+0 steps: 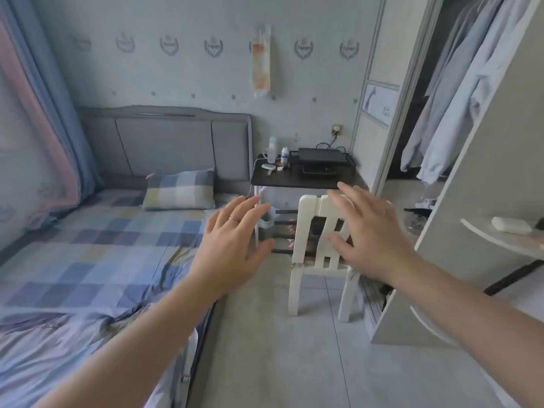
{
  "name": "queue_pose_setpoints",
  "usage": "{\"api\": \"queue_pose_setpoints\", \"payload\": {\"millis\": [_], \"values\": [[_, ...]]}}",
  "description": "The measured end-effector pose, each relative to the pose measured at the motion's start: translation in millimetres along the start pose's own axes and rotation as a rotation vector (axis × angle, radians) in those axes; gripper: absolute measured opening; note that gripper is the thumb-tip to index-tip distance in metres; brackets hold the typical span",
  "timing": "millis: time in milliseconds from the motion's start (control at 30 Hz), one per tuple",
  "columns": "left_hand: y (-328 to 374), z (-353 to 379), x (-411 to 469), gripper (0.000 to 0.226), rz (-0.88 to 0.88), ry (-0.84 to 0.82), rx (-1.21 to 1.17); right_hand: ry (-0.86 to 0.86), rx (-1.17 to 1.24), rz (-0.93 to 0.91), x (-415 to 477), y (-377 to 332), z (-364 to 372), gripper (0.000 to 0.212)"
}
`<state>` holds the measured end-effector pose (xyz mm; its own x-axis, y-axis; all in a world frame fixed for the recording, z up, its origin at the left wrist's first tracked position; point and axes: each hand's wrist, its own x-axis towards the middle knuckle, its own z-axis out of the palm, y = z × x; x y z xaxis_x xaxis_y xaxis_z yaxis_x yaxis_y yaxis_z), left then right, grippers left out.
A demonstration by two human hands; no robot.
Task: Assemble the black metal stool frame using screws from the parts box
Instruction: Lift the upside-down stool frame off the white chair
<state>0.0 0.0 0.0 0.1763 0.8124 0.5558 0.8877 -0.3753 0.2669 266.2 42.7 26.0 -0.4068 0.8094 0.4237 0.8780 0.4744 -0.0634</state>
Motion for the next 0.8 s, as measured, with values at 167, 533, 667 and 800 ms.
{"api": "queue_pose_setpoints", "payload": {"millis": [167,533,667,800], "values": [[-39.9,71.3,-10.7,0.059,-0.131,-0.150,-0.009,-0.161,0.026,0.008,11.8,12.7,80.0,0.072],[-134.3,198.7,13.5,0.063,-0.492,-0.425,-0.046,-0.457,0.167,-0.006,100.5,51.9,242.6,0.072],[-173.1,219.3,31.3,0.063,-0.579,-0.455,-0.055,-0.568,0.174,-0.026,143.1,49.3,288.4,0.073],[-227.7,242.1,57.4,0.063,-0.601,-0.490,-0.037,-0.617,0.178,-0.029,189.0,40.1,337.8,0.073]]}}
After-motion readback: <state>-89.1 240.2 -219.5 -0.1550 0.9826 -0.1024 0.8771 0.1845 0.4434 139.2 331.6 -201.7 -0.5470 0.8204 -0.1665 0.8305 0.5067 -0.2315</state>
